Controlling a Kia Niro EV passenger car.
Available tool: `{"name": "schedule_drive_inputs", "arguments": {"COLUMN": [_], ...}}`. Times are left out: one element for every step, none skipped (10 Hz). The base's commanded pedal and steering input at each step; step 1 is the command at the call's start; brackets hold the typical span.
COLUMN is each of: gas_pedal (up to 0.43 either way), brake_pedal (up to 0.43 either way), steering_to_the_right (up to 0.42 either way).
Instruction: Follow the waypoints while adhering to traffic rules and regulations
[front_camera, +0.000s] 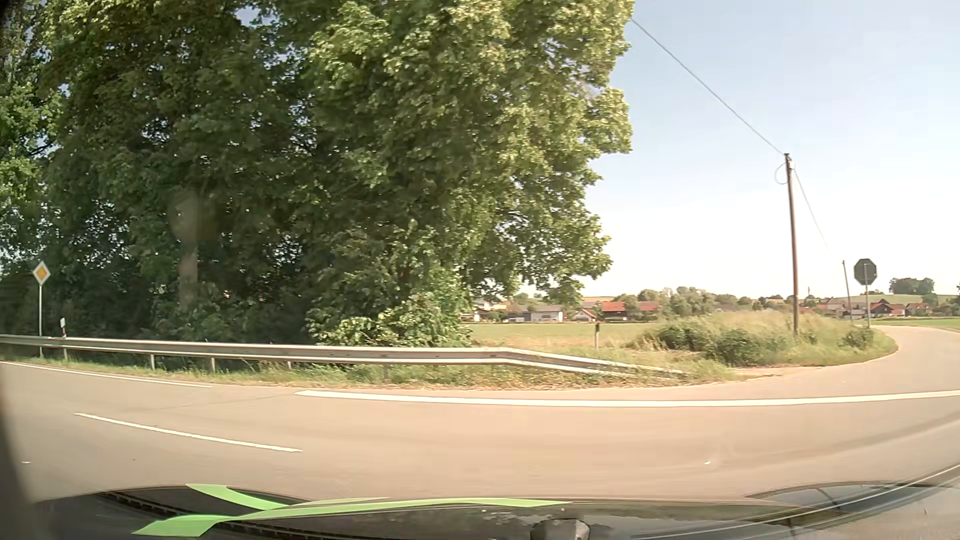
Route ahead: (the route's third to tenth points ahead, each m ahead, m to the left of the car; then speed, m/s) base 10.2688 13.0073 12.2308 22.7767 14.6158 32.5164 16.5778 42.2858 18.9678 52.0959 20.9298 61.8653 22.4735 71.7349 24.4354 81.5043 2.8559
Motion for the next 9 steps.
{"name": "schedule_drive_inputs", "arguments": {"gas_pedal": [0.5, 0.5, 0.5, 0.5, 0.5, 0.5, 0.5, 0.5, 0.5], "brake_pedal": [0.0, 0.0, 0.0, 0.0, 0.0, 0.0, 0.0, 0.0, 0.0], "steering_to_the_right": [-0.755, -0.751, -0.742, -0.715, -0.671, -0.642, -0.606, -0.566, -0.539]}}
